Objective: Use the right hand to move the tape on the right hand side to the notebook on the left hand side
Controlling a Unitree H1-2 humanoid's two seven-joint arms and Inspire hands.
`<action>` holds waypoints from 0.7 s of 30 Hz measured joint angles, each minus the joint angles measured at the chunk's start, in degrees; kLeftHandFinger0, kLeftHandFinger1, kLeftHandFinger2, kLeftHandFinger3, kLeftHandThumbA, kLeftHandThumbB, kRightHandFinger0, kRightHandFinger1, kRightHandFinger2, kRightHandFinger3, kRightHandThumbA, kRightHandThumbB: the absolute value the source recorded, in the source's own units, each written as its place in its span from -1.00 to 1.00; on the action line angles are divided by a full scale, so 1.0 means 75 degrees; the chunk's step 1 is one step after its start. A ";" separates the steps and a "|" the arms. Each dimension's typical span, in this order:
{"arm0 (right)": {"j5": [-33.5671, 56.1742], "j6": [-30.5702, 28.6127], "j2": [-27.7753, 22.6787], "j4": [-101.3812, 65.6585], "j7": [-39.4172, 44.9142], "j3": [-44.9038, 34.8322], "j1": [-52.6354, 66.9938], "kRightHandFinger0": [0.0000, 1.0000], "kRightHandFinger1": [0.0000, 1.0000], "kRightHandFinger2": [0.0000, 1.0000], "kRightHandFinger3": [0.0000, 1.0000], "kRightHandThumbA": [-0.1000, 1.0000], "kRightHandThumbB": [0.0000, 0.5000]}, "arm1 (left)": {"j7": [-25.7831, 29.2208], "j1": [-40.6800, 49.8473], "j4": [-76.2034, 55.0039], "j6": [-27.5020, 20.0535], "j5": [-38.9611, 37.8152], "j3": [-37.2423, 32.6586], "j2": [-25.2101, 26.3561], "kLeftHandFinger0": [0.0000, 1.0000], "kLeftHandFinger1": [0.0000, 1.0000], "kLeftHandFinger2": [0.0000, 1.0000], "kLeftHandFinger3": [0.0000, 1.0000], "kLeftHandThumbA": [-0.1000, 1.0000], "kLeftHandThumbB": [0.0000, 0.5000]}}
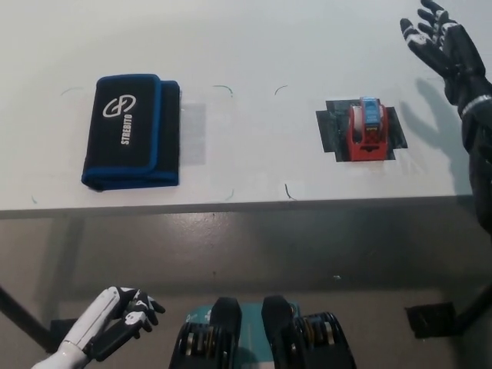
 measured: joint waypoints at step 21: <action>0.0087 -0.0774 0.0350 0.2481 -0.0006 0.0117 0.0124 1.00 1.00 1.00 1.00 0.34 0.96 | -0.0037 -0.0014 -0.0030 0.0009 0.0018 0.0062 -0.0003 -0.30 -0.21 0.03 0.59 0.44 -0.51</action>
